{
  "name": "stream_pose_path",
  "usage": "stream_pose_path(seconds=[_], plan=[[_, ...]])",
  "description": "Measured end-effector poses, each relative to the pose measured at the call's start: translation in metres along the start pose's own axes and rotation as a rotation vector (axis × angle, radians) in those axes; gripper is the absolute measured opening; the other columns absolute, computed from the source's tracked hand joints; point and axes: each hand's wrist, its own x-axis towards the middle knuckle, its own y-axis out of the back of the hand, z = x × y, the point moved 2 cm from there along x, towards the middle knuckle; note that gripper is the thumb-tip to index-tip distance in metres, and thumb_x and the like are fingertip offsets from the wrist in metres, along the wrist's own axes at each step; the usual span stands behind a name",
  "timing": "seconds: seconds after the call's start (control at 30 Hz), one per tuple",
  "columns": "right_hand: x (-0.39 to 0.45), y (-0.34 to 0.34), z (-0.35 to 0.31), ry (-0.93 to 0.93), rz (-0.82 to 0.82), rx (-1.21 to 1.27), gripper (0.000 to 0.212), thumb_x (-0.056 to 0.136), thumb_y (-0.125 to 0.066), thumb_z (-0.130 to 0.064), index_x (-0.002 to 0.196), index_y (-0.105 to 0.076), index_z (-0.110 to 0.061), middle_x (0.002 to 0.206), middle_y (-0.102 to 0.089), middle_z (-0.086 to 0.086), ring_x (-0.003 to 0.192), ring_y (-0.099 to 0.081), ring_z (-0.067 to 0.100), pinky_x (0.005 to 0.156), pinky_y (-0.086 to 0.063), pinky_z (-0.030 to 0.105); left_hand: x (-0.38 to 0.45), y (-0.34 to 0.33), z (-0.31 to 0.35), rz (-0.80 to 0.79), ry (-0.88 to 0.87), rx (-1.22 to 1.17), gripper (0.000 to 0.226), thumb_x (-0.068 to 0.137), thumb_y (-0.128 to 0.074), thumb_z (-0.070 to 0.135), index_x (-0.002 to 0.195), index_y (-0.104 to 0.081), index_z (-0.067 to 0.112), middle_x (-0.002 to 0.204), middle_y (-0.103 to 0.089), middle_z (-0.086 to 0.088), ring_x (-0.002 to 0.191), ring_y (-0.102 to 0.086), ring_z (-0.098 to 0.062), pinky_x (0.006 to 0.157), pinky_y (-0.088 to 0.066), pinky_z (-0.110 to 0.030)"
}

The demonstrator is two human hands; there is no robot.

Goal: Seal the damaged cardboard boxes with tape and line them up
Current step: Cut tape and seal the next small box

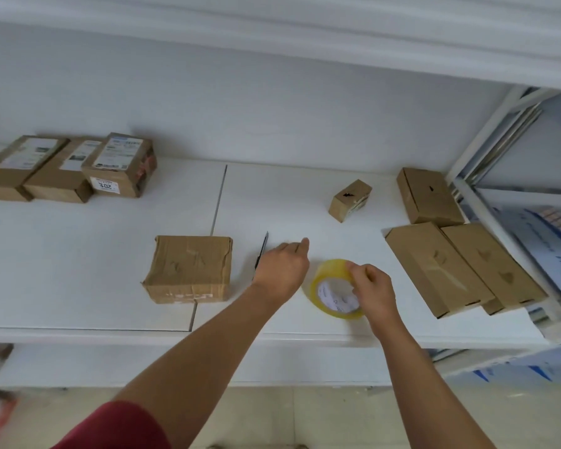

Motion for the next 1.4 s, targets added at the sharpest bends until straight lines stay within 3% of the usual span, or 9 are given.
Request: stream_pose_path(seconds=[0.2, 0.33, 0.57, 0.67, 0.77, 0.93, 1.07, 1.2, 1.4], plan=[[0.003, 0.005, -0.020, 0.045, -0.031, -0.026, 0.041, 0.085, -0.064, -0.045, 0.061, -0.043, -0.019, 0.053, -0.041, -0.013, 0.055, -0.042, 0.008, 0.057, -0.034, 0.030, -0.008, 0.021, -0.019, 0.176, -0.060, 0.123, 0.020, 0.077, -0.081, 0.037, 0.082, -0.075, 0.018, 0.065, -0.063, 0.001, 0.054, -0.061, -0.018, 0.043, -0.045, -0.024], [0.000, -0.003, -0.041, 0.040, -0.134, -0.091, 0.044, 0.084, -0.065, -0.051, 0.071, -0.053, -0.010, 0.063, -0.049, -0.005, 0.064, -0.050, 0.016, 0.060, -0.038, 0.031, -0.023, 0.044, -0.043, 0.265, -0.033, 0.164, 0.032, 0.078, -0.079, 0.049, 0.097, -0.076, 0.023, 0.053, -0.054, 0.005, 0.045, -0.053, -0.015, 0.046, -0.031, -0.022], [-0.019, -0.037, -0.096, 0.135, -0.192, -0.177, 0.044, 0.083, -0.064, -0.052, 0.070, -0.055, -0.012, 0.056, -0.049, -0.009, 0.056, -0.051, 0.010, 0.056, -0.039, 0.029, -0.048, 0.086, -0.094, 0.404, 0.131, 0.125, 0.026, 0.075, -0.087, 0.023, 0.099, -0.078, 0.023, 0.036, -0.036, 0.004, 0.033, -0.021, -0.015, 0.042, -0.022, -0.018], [-0.028, -0.051, -0.120, 0.206, -0.188, -0.214, 0.045, 0.084, -0.063, -0.052, 0.070, -0.053, -0.010, 0.056, -0.046, -0.009, 0.058, -0.047, 0.012, 0.055, -0.036, 0.029, -0.058, 0.096, -0.114, 0.449, 0.163, -0.037, 0.025, 0.078, -0.083, 0.013, 0.102, -0.078, 0.018, 0.040, -0.047, 0.000, 0.030, -0.036, -0.020, 0.040, -0.031, -0.020], [-0.038, -0.064, -0.138, 0.254, -0.201, -0.250, 0.049, 0.085, -0.061, -0.055, 0.069, -0.050, -0.011, 0.062, -0.046, -0.004, 0.062, -0.048, 0.016, 0.056, -0.037, 0.031, -0.067, 0.105, -0.135, 0.363, 0.252, -0.303, 0.021, 0.093, -0.062, 0.020, 0.110, -0.075, 0.020, 0.061, -0.064, -0.003, 0.057, -0.064, -0.035, 0.053, -0.048, -0.032], [-0.062, -0.091, -0.157, 0.288, -0.262, -0.305, 0.053, 0.083, -0.054, -0.070, 0.084, -0.054, -0.017, 0.075, -0.057, -0.006, 0.071, -0.055, 0.010, 0.057, -0.038, 0.028, -0.075, 0.111, -0.169, 0.080, 0.419, -0.851, 0.046, 0.091, -0.058, 0.006, 0.132, -0.061, 0.027, 0.126, -0.066, 0.015, 0.096, -0.069, -0.003, 0.092, -0.051, -0.024], [-0.087, -0.107, -0.160, 0.435, -0.417, -0.423, 0.049, 0.081, -0.053, -0.057, 0.123, -0.037, -0.036, 0.081, -0.050, -0.010, 0.074, -0.053, 0.008, 0.057, -0.037, 0.025, -0.078, 0.104, -0.181, 0.077, 0.616, -1.391, 0.025, 0.096, -0.060, 0.020, 0.121, -0.067, 0.022, 0.118, -0.071, 0.004, 0.093, -0.073, -0.015, 0.081, -0.059, -0.029], [-0.112, -0.120, -0.159, 0.659, -0.433, -0.595, 0.038, 0.092, -0.046, -0.043, 0.127, -0.031, -0.039, 0.096, -0.047, -0.001, 0.078, -0.054, 0.021, 0.059, -0.042, 0.031, -0.075, 0.088, -0.191, 0.095, 0.748, -1.446, 0.030, 0.097, -0.060, 0.010, 0.126, -0.061, 0.011, 0.106, -0.075, -0.002, 0.086, -0.075, -0.020, 0.068, -0.057, -0.021], [-0.131, -0.128, -0.163, 0.687, -0.392, -0.818, 0.022, 0.097, -0.043, -0.039, 0.116, -0.039, -0.029, 0.109, -0.037, 0.000, 0.062, -0.048, 0.019, 0.048, -0.032, 0.027, -0.063, 0.079, -0.199, -0.104, 0.672, -1.516, 0.024, 0.098, -0.057, 0.011, 0.122, -0.052, 0.009, 0.101, -0.077, 0.004, 0.092, -0.074, -0.018, 0.073, -0.058, -0.023]])
